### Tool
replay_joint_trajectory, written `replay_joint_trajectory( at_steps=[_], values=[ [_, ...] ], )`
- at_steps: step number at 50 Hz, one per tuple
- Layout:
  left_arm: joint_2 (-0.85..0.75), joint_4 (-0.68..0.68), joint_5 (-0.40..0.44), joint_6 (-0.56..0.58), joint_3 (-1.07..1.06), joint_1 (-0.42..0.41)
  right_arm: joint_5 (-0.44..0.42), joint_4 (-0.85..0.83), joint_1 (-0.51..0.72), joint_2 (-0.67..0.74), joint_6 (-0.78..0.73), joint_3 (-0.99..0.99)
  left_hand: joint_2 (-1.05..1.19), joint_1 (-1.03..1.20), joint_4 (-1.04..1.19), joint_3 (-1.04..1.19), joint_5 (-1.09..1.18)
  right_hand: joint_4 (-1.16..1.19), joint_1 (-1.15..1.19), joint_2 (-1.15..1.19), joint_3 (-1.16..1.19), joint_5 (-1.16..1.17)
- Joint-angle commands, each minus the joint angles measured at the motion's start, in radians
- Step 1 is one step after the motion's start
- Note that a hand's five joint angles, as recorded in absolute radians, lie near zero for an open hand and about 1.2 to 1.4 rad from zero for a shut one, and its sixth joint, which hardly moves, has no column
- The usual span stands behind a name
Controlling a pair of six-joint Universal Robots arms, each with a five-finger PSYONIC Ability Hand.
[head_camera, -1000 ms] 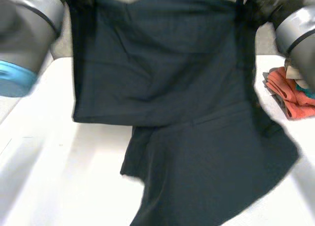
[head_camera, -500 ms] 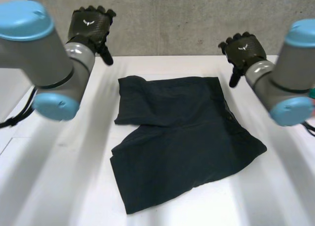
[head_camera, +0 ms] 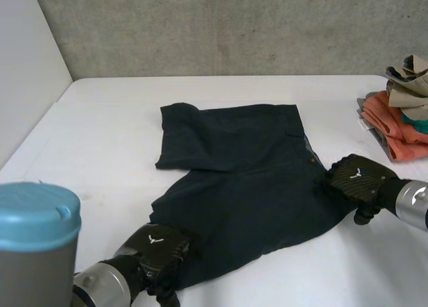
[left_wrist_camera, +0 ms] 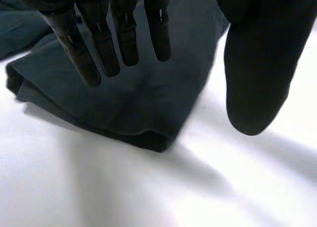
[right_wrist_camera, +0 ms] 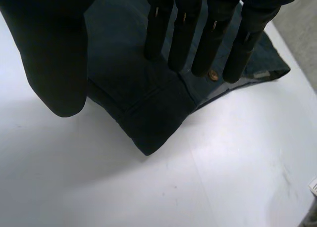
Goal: Fold the laundry.
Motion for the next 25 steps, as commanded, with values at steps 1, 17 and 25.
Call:
replay_joint_trajectory(
  at_steps=[1,17,25],
  values=[
    [-0.071,0.132,-0.095,0.047,-0.014,-0.017,-0.069,-0.208,-0.013,0.022,0.029,0.095,0.014,0.013,0.027,0.015,0.032,0.085,0.088,0.086,0.081,0.078],
    [-0.165,0.265,-0.181,0.101,-0.002,-0.086,-0.091,-0.368,-0.010,0.084,0.124,0.102,0.155,0.154,0.167,0.156,0.173,0.823,0.826,0.824,0.819,0.815],
    [-0.206,0.299,-0.201,0.138,0.009,-0.114,-0.086,-0.369,0.009,0.073,0.168,0.107,0.513,0.511,0.525,0.513,0.530,0.823,0.826,0.824,0.819,0.815]
  ],
)
